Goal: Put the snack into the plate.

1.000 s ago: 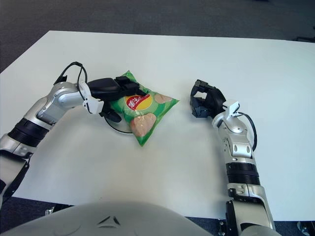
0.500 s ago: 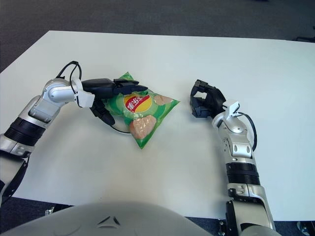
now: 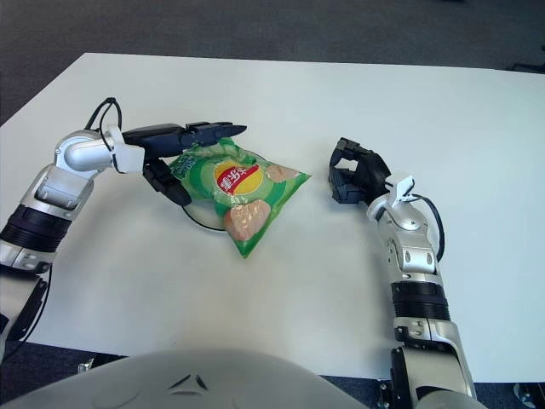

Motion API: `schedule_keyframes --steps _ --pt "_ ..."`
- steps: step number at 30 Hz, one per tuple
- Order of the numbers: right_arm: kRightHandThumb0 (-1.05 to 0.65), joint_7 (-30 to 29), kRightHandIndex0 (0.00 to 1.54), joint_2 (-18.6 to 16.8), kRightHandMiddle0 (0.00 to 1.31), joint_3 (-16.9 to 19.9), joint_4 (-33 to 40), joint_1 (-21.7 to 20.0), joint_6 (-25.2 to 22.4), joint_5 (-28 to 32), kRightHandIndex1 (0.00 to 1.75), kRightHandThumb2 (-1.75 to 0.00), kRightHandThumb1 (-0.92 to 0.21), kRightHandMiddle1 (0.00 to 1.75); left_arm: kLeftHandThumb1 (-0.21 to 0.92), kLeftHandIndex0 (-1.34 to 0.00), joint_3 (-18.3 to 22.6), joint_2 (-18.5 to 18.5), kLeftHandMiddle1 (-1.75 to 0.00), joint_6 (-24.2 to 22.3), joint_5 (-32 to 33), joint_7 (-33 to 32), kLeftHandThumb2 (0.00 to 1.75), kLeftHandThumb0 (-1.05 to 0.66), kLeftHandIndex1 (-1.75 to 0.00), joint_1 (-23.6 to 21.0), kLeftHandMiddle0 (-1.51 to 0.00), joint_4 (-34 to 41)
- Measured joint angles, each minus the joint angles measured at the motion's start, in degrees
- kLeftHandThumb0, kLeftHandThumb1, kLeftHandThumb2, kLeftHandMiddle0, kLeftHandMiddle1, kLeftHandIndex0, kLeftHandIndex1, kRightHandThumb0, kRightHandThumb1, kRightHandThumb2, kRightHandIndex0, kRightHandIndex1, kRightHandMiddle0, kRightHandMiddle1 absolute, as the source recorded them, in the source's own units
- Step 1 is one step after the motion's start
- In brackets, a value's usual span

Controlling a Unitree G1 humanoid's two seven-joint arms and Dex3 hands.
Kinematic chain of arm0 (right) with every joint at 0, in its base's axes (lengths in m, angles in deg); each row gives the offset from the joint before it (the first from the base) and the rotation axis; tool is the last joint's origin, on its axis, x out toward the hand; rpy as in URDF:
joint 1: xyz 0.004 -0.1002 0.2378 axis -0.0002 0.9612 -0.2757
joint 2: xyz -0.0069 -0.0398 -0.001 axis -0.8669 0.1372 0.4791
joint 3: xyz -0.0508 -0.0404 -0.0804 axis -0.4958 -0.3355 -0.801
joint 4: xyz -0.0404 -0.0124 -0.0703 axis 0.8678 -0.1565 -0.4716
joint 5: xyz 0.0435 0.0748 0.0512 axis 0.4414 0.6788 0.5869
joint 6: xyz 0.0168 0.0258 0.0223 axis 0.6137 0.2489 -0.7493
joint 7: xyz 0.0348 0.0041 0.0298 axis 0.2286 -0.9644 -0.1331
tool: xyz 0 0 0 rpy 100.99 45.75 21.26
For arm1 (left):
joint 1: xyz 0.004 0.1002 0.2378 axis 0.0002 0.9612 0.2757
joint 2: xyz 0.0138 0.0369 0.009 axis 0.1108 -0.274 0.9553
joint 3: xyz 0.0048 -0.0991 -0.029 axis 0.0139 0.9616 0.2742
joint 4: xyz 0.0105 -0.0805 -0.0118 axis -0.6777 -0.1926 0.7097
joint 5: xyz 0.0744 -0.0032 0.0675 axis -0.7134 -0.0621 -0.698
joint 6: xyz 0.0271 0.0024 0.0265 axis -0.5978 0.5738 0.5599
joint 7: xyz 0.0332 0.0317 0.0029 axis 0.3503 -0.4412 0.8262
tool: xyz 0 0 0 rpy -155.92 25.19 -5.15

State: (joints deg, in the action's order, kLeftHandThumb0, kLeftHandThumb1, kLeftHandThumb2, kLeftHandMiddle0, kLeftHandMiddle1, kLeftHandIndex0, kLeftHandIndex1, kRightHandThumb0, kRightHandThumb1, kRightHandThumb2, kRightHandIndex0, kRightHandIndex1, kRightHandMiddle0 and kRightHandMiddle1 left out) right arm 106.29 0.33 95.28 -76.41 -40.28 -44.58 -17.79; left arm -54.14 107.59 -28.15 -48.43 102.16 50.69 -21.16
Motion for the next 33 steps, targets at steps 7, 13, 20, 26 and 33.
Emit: schedule_keyframes --steps 7,13,20,26,33 --pt "-0.48 0.09 1.28 0.02 0.6 -0.21 -0.22 -0.23 0.09 0.0 1.75 -1.3 -0.33 1.75 0.85 0.0 5.63 1.39 0.0 0.26 -0.67 -4.81 0.15 -0.89 0.0 2.8 0.0 1.86" --pt "-0.48 0.17 1.28 0.71 0.6 -0.22 -0.62 -0.33 0.13 0.0 1.75 -1.3 -0.33 1.75 0.9 0.0 9.47 -0.11 0.0 2.96 -0.85 -11.14 0.17 -0.98 0.0 5.54 0.0 1.32" --pt "-0.48 0.18 1.29 0.86 0.6 -0.4 -0.94 -0.56 0.2 0.0 1.75 -1.3 -0.33 1.75 0.92 0.0 11.39 -0.8 0.0 7.98 -3.16 -16.67 0.34 -1.04 0.0 5.91 0.0 -0.97" --pt "-0.48 0.75 1.29 0.85 0.6 -0.59 -1.33 -0.82 0.69 0.0 1.75 -1.3 -0.33 1.75 0.92 0.0 13.17 -0.47 -0.01 11.96 -4.97 -19.99 0.53 -1.05 0.0 6.51 -0.01 -2.89" --pt "-0.48 1.17 1.29 0.87 0.6 -0.59 -1.85 -1.11 0.99 0.0 1.75 -1.29 -0.34 1.75 0.92 0.0 15.95 1.6 -0.03 16.04 -5.03 -22.33 0.66 -1.05 0.0 7.06 -0.06 -7.4"
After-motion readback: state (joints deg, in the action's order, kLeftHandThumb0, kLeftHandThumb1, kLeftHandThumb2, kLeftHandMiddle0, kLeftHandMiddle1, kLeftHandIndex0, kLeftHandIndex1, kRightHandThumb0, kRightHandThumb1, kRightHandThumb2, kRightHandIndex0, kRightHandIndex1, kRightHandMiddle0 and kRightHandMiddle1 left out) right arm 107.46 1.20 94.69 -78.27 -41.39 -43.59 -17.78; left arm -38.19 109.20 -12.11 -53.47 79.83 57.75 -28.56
